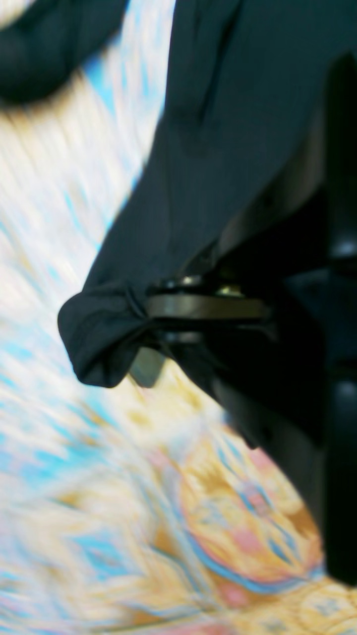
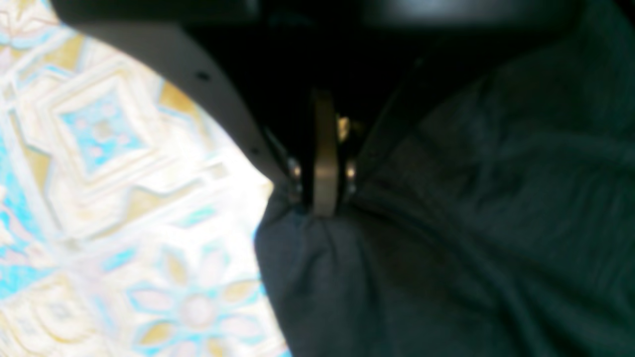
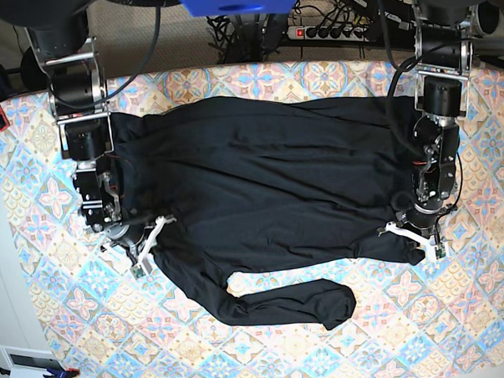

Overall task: Layout the t-shirt on the table in an organized manner, then fold the t-shirt properly
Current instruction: 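Lift the hem with both grippers and fold it toward the collar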

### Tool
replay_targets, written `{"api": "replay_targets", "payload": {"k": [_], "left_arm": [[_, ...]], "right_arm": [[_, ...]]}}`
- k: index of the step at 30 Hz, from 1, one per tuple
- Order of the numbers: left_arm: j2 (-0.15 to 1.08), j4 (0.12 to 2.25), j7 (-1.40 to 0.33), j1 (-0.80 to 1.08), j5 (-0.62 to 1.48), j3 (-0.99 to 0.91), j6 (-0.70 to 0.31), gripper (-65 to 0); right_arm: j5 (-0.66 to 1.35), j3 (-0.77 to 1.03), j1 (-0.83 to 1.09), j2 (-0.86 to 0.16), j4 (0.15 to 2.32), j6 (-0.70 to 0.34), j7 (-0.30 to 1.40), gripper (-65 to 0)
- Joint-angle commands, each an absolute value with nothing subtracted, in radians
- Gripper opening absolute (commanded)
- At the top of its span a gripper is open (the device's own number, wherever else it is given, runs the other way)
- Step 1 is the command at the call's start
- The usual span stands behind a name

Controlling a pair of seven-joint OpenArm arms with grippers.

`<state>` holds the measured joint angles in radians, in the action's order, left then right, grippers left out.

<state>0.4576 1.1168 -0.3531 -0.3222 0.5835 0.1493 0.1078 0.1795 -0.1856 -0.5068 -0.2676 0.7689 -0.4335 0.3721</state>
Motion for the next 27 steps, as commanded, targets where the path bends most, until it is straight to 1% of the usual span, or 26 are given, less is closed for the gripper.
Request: {"api": "replay_targets", "payload": {"k": [1,6,11,13,16,19,22,27], "left_arm": [[0.475,1.170,-0.338,-0.328,0.581,0.114,0.114,-65.0],[0.476,1.291,-0.338,-0.220,0.581,-0.001,0.114,-65.0],[0.479,1.374,-0.338,-0.125,0.581,-0.062,0.113,-65.0],[0.479,1.388,-0.338,-0.094,0.581,-0.090,0.113,-65.0],[0.479,1.391,-0.338,-0.067,0.581,-0.104,0.113,-65.0],[0.479,1.394,-0.338,-0.045,0.581,-0.116,0.113,-65.0],[0.479,1.443,-0.338,-0.007,0.581,-0.116,0.113,-65.0],[0.479,1.546,-0.338,0.070,0.581,-0.116,0.113,-65.0]], "right_arm": [[0.183,-0.185,-0.495,-0.271,0.822,-0.444,0.392,-65.0],[0.185,-0.179,-0.404,-0.274,1.053,-0.444,0.490,-65.0],[0.185,-0.085,-0.320,-0.297,1.257,-0.447,0.568,-65.0],[0.185,-0.054,-0.288,-0.298,1.328,-0.479,0.599,-65.0],[0.185,-0.005,-0.249,-0.302,1.414,-0.527,0.653,-65.0],[0.185,0.051,-0.202,-0.302,1.495,-0.529,0.690,-65.0],[0.186,0.081,-0.148,-0.303,1.575,-0.529,0.707,-65.0],[0.186,0.094,-0.081,-0.348,1.678,-0.529,0.708,-65.0]]}}
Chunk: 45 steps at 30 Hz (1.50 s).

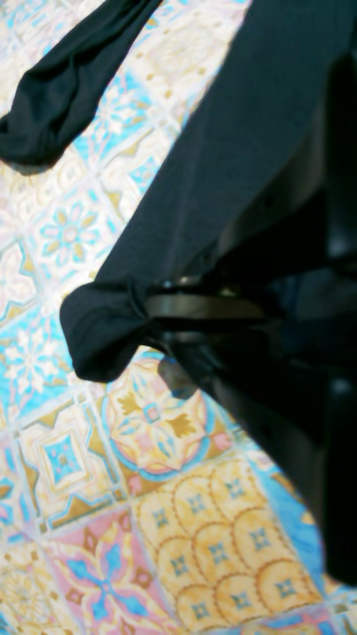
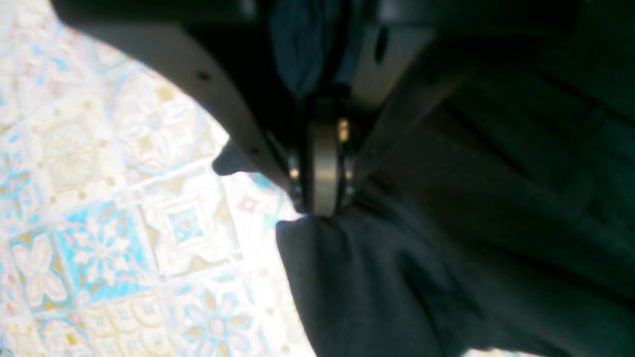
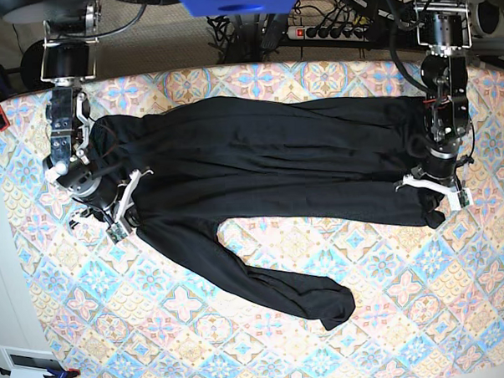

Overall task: Layout the t-shirt on the table in an organized manner, then fold the t-shirt properly
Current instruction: 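Lift the hem with both grippers and fold it toward the collar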

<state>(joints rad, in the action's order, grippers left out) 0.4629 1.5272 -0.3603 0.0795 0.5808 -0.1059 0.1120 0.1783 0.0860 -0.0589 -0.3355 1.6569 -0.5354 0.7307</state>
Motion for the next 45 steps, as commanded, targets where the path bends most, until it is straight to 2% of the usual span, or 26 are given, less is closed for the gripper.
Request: {"api": "replay_targets", "payload": {"k": [1,11,19,24,30,33,35,40,45], "left_arm": [[0.479,1.558,-0.338,0.082,0.581,-0.117,0.113,-65.0],[0.479,1.641,-0.349,0.206,0.581,-0.206,0.113,-65.0],[0.479,1.621,-0.527,0.206,0.570,-0.206,0.113,-65.0],[0.479,1.616,-0.572,0.206,0.567,-0.206,0.113,-65.0],[0.475,1.618,-0.723,0.183,0.469,-0.197,0.113,-64.7],[0.475,1.610,-0.863,0.130,0.466,-0.180,0.113,-60.8],[0.475,1.610,-0.909,0.110,0.469,-0.179,0.113,-57.3],[0.473,1.627,-0.891,0.107,0.470,-0.186,0.113,-49.4],[0.473,1.626,-0.886,0.105,0.576,-0.231,0.113,-37.1]], "right_arm": [[0.186,0.094,-0.065,-0.355,1.696,-0.529,0.708,-65.0],[0.188,0.157,0.058,-0.374,1.788,-0.529,0.708,-65.0],[0.186,0.174,0.099,-0.374,1.791,-0.529,0.720,-65.0],[0.185,0.171,0.101,-0.374,1.782,-0.529,0.762,-65.0],[0.180,0.168,0.101,-0.372,1.738,-0.529,0.805,-65.0],[0.180,0.140,0.101,-0.372,1.715,-0.529,0.828,-64.3],[0.179,0.113,0.101,-0.374,1.699,-0.527,0.843,-61.4],[0.179,0.108,0.114,-0.374,1.719,-0.526,0.840,-52.2],[0.179,0.174,0.125,-0.371,1.814,-0.526,0.837,-49.5]]}}
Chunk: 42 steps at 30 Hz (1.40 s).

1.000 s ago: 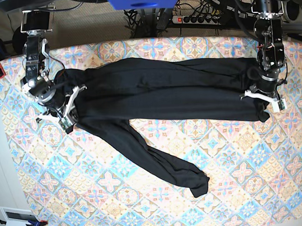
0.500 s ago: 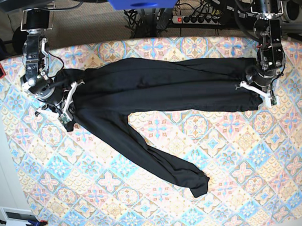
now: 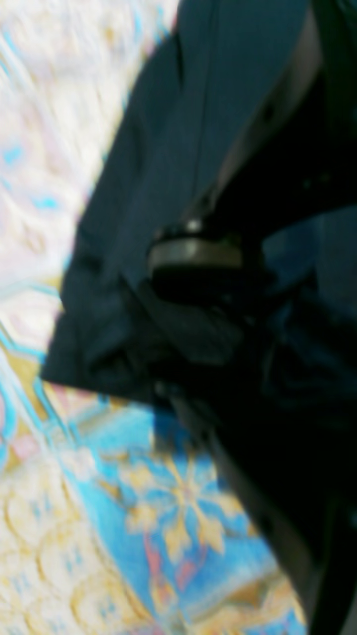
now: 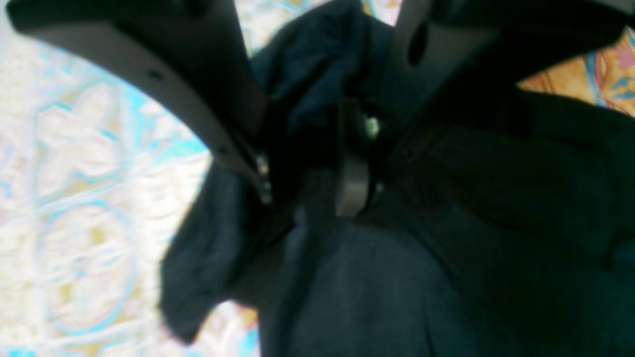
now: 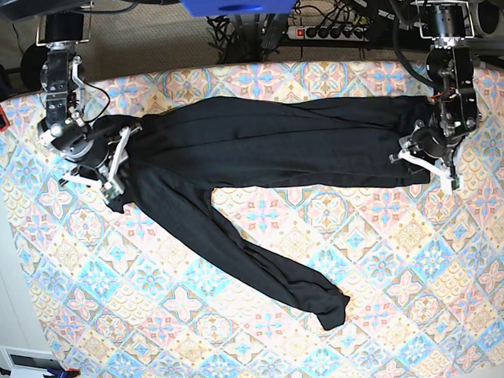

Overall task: Layout the t-shirt on the table in an organized manner, then fold the t-shirt properly
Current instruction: 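Lift the hem with both grippers and fold it toward the collar, then lower the folded hem onto the shirt and release both grippers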

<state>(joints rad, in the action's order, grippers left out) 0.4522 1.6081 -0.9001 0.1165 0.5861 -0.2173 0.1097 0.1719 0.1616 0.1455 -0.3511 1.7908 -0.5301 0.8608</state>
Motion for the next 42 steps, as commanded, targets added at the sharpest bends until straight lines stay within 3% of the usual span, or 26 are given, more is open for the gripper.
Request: {"api": "replay_targets", "payload": {"k": [1,6,13,20,28,42], "left_arm": [[0.473,1.626,-0.886,0.105,0.621,-0.257,0.113,-34.9],[0.473,1.626,-0.886,0.105,0.812,-0.375,0.113,-32.3],[0.473,1.626,-0.886,0.084,0.918,-0.421,0.113,-32.6],[0.453,1.669,-0.894,0.079,0.912,-0.420,0.113,-32.6],[0.435,1.685,-0.895,0.082,0.909,-0.418,0.113,-32.6],[0.418,1.685,-0.895,0.079,0.909,-0.418,0.113,-32.6]], "right_arm": [[0.179,0.188,0.122,-0.369,1.837,-0.526,0.837,-49.5],[0.185,0.193,0.119,-0.363,1.880,-0.526,0.837,-49.5],[0.185,0.162,-0.027,-0.263,1.793,-0.526,0.842,-49.5],[0.180,0.064,-0.228,-0.200,1.547,-0.526,0.837,-48.3],[0.180,0.054,-0.421,-0.139,1.270,-0.526,0.791,-38.2],[0.180,0.054,-0.568,-0.139,0.826,-0.526,0.567,-36.0]]}}
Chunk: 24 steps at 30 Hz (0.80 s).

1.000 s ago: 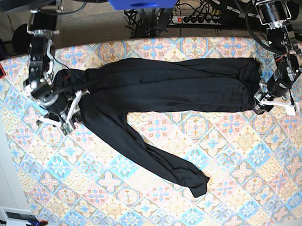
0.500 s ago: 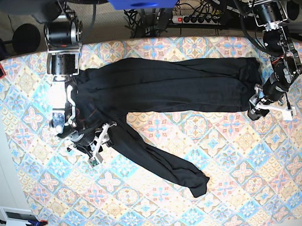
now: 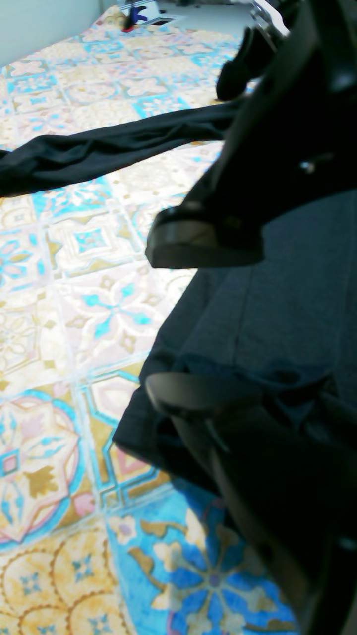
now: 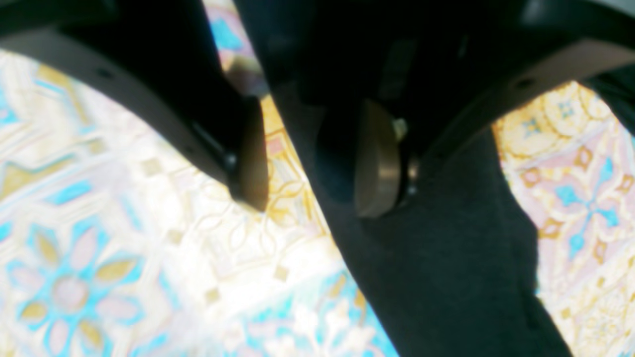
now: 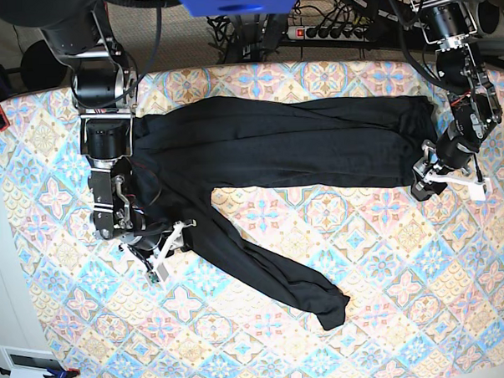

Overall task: Layout the t-shirt on the table in an organized manner, then fold the t-shirt properly
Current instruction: 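Lower the folded hem onto the shirt and release both grippers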

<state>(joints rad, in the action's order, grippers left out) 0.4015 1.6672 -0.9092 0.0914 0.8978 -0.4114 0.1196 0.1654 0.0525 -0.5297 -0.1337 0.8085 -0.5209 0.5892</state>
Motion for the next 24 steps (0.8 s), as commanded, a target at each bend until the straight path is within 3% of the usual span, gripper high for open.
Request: {"api": "replay_targets", "payload": {"k": [1,15,19,24], "left_arm": [[0.418,1.685,-0.895,0.079,0.909,-0.418,0.113,-32.6],[0.418,1.685,-0.892,0.077,0.908,-0.418,0.113,-32.6],[0.418,1.685,-0.892,0.077,0.908,-0.418,0.113,-32.6],[0.418,1.685,-0.888,0.077,0.908,-0.418,0.113,-32.6]], "right_arm": [[0.180,0.053,-0.568,-0.140,0.803,-0.526,0.555,-35.0],[0.183,-0.180,-0.567,-0.131,0.773,-0.526,0.504,-35.1],[0.183,-0.199,-0.567,-0.122,0.773,-0.527,0.503,-42.9],[0.185,-0.191,-0.562,-0.122,0.788,-0.527,0.503,-62.7]]}}
